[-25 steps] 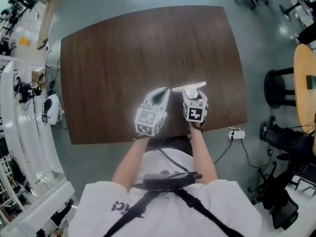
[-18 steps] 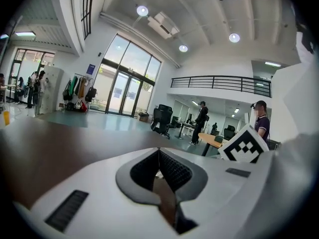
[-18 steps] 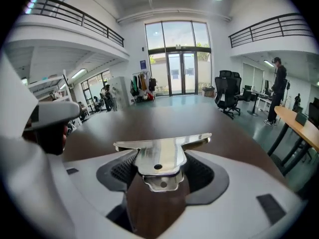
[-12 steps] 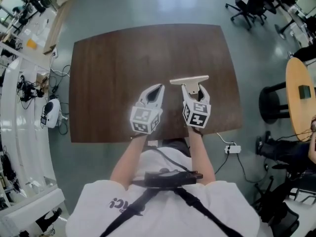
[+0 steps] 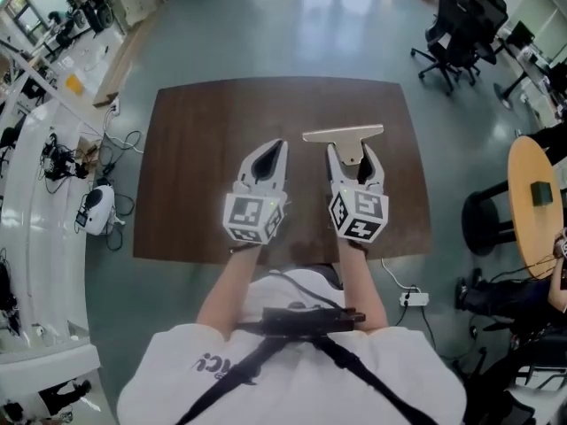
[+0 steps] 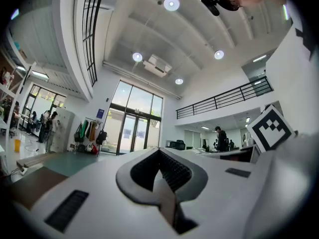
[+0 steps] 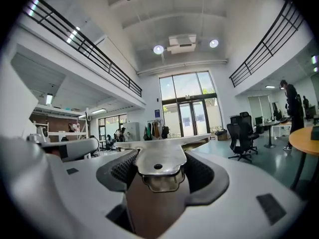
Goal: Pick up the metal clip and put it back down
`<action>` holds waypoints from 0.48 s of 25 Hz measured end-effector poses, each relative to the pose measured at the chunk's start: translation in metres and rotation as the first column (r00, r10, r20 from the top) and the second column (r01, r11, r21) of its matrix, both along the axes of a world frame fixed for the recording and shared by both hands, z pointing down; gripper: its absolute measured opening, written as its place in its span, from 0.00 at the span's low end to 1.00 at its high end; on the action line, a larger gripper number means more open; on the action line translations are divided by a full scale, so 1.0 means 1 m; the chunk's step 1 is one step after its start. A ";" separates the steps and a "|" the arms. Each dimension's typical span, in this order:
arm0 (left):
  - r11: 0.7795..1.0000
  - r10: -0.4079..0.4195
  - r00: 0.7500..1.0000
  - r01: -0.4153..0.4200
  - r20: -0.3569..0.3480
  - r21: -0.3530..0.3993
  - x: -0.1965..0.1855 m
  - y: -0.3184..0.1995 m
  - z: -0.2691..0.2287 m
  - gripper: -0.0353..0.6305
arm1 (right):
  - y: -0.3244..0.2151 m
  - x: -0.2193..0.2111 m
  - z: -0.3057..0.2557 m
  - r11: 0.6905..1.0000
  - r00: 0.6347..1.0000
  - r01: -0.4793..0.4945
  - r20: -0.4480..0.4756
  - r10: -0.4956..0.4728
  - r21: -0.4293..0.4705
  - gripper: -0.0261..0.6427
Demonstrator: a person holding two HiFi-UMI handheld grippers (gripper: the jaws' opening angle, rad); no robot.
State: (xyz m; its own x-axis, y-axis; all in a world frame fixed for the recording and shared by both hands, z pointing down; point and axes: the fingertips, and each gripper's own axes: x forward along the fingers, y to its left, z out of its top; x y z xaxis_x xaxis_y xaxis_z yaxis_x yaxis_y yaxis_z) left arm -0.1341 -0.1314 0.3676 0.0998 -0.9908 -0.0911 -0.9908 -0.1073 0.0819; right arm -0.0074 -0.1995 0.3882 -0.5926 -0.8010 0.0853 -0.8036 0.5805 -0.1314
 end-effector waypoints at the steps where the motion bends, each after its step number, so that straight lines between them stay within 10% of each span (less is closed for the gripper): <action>1: 1.000 -0.013 1.000 0.013 0.004 0.014 -0.004 0.004 -0.009 0.07 | 0.003 -0.002 -0.011 1.000 1.000 0.001 0.009 -0.001 0.021 0.49; 12: 0.998 -0.053 0.999 0.054 -0.007 0.044 -0.026 0.024 -0.040 0.07 | 0.025 -0.026 -0.053 0.994 0.997 0.062 0.029 -0.065 0.092 0.49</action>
